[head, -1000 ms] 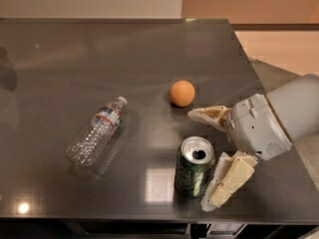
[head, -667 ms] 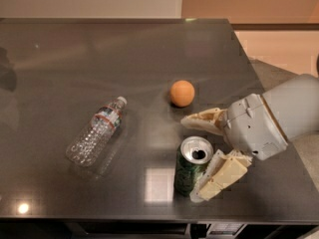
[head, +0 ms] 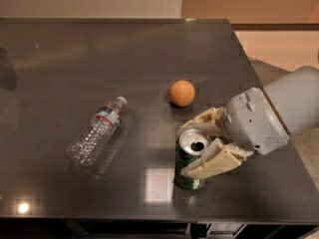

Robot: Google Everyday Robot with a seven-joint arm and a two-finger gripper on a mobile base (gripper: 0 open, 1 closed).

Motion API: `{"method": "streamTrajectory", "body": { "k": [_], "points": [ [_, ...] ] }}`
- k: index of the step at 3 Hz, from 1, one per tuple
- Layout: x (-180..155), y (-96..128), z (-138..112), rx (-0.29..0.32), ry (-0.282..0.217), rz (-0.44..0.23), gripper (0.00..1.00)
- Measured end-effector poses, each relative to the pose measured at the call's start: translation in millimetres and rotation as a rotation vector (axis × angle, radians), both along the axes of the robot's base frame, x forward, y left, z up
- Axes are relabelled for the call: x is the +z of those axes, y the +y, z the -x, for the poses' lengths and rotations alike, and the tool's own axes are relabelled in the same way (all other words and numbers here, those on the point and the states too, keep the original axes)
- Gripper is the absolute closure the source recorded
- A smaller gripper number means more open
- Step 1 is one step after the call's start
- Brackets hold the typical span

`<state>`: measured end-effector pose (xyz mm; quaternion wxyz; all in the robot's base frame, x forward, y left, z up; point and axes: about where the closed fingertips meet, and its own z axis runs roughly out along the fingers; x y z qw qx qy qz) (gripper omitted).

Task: Pick green can

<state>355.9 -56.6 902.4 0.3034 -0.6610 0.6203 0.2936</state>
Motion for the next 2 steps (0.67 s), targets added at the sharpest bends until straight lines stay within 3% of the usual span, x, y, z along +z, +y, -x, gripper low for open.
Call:
{"method": "streamTrajectory", "body": {
  "k": [1,2],
  "points": [
    [18.8,4.7,-6.9,0.016,-0.01,0.031,0.87],
    [50.7,11.4,-18.9,0.03,-0.017,0.051,1.0]
  ]
}}
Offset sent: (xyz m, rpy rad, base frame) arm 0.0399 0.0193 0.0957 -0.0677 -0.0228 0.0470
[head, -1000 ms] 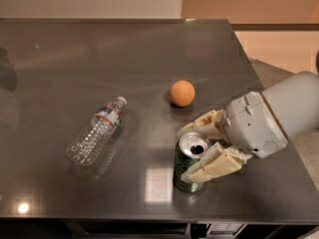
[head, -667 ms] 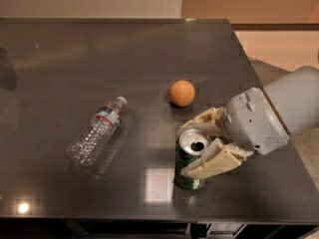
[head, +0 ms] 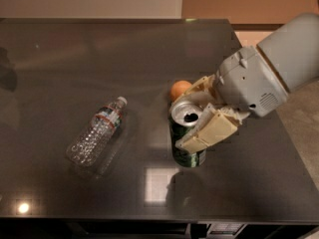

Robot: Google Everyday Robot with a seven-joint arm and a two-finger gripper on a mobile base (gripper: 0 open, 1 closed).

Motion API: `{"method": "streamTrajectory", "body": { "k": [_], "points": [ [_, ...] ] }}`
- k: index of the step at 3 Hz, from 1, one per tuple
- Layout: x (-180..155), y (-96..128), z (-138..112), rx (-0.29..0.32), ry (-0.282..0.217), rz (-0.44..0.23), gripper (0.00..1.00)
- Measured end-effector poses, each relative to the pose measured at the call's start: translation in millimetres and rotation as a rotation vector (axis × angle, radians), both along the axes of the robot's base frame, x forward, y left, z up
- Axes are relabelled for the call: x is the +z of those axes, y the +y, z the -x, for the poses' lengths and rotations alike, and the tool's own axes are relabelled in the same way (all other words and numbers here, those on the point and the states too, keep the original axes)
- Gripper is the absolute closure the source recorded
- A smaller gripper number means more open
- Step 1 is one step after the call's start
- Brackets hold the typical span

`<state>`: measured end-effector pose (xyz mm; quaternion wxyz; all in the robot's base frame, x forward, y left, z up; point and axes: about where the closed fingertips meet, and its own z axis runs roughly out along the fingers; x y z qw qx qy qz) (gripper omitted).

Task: Pick green can

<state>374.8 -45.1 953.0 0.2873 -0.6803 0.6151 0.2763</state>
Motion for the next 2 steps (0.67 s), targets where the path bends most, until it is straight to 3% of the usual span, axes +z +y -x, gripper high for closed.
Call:
{"method": "streamTrajectory", "body": {
  "k": [1,2],
  "points": [
    [59.6,-0.6,-21.4,-0.019,-0.046,-0.016,1.0],
    [63.5,-0.4,-22.2,-0.02,-0.055,-0.019,1.0]
  ]
}}
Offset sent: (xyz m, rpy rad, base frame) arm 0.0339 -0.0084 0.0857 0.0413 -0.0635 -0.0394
